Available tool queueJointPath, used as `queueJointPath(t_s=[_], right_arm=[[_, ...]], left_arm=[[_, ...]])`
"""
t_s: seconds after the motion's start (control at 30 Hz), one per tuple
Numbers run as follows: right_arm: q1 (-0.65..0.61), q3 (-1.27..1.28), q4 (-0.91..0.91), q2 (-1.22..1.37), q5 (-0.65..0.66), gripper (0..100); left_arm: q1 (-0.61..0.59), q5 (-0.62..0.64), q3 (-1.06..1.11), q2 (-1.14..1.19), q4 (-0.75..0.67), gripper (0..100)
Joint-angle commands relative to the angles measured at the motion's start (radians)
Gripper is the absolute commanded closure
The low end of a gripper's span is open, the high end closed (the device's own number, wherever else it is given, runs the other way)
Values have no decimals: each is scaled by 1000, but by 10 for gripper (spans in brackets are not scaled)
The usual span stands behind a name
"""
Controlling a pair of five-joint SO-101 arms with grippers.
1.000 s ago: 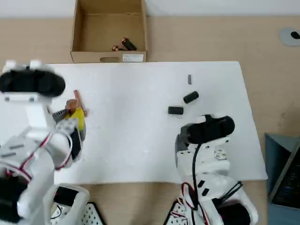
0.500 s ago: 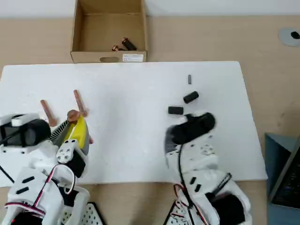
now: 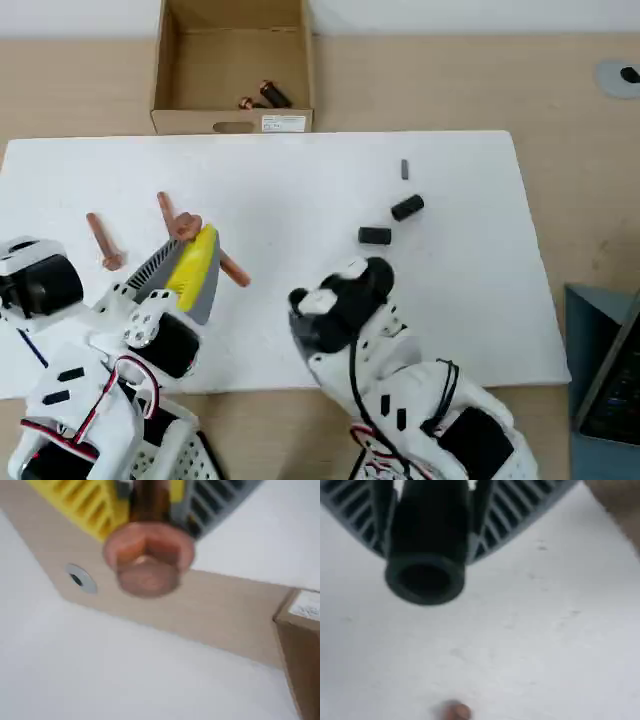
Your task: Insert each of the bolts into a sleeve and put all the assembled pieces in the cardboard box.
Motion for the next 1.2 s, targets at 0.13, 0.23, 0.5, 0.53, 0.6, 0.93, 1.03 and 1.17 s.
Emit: queueJointPath(t_s=[0.13,0.23,0.5,0.53,0.6,0.93,1.03,1.17], right_arm=[[-35,-1,-57,-85,109,989],[-35,-1,-57,-85,130,989],[-82,-1,-100,-81,167,989],[-82,-1,-100,-82,167,989],[-82,-1,-97,-84,167,989],[-79,-2,-95,-84,166,989],[-79,-1,-92,-84,166,989],[-79,-1,-92,-84,166,989]], left_arm=[[100,17,-5,-2,-29,999],[120,17,-3,-2,-25,999],[161,14,110,-2,-32,999],[161,12,121,-2,-32,999],[161,12,133,-4,-32,999],[210,11,137,-5,9,999],[264,11,97,-5,87,999],[276,11,57,-5,176,999]])
